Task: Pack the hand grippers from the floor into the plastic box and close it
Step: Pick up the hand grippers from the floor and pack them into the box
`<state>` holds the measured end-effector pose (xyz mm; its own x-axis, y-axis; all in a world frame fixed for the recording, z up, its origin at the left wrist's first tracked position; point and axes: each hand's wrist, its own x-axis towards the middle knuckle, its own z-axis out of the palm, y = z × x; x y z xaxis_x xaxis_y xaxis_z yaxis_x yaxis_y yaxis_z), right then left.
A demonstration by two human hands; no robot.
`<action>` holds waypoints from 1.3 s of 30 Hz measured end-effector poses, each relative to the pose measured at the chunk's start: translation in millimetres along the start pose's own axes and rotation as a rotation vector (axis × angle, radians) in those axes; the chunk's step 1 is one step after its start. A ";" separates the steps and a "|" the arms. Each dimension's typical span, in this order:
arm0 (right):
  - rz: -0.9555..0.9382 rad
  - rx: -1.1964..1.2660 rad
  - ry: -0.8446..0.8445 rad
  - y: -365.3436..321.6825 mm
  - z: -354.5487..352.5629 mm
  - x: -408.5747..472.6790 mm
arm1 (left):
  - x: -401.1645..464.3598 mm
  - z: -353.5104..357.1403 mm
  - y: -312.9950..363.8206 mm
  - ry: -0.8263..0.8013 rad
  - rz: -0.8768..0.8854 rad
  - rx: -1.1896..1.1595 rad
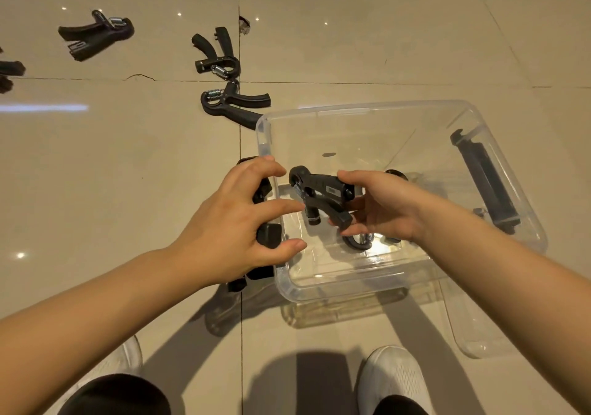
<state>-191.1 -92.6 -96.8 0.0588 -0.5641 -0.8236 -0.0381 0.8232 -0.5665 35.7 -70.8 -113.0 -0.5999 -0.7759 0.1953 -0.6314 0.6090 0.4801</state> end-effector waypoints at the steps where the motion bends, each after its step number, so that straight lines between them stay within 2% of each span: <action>1: 0.017 0.024 -0.022 2.9 4.3 3.1 | 0.0 -0.8 0.4 0.001 -0.001 0.002; 4: 0.063 0.023 -0.048 14.3 12.1 11.4 | 1.3 -2.1 1.5 0.003 0.003 0.025; 8: -0.005 -0.177 0.031 18.4 12.7 20.8 | 0.7 -0.9 0.8 0.015 0.005 0.010; 10: -0.055 -0.349 0.073 19.3 10.4 24.8 | 0.4 -0.7 0.7 0.020 0.006 0.011; 16: -0.124 -0.936 0.049 19.4 9.4 22.6 | 1.3 -0.4 1.6 0.032 0.008 0.025; 18: -0.112 -1.057 0.045 19.7 8.0 23.7 | 1.5 -0.5 1.6 0.032 0.009 0.024; 23: 0.039 -1.337 -0.041 29.2 5.6 30.5 | 0.6 0.1 1.4 0.037 0.012 0.014; 33: 0.039 -1.829 -0.270 25.0 11.9 29.6 | 0.2 0.9 0.7 0.034 -0.001 -0.006; 35: -0.007 -1.942 -0.296 19.6 9.8 31.3 | 0.3 0.4 0.5 0.031 -0.005 -0.011; 39: -0.270 -2.228 -0.304 24.0 15.4 46.2 | 0.6 -0.2 0.9 0.018 -0.005 -0.019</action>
<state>-173.9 -97.9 -148.1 0.3458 -0.4122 -0.8429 -0.6870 -0.7231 0.0717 34.9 -70.7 -112.3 -0.5876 -0.7821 0.2078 -0.6252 0.6018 0.4970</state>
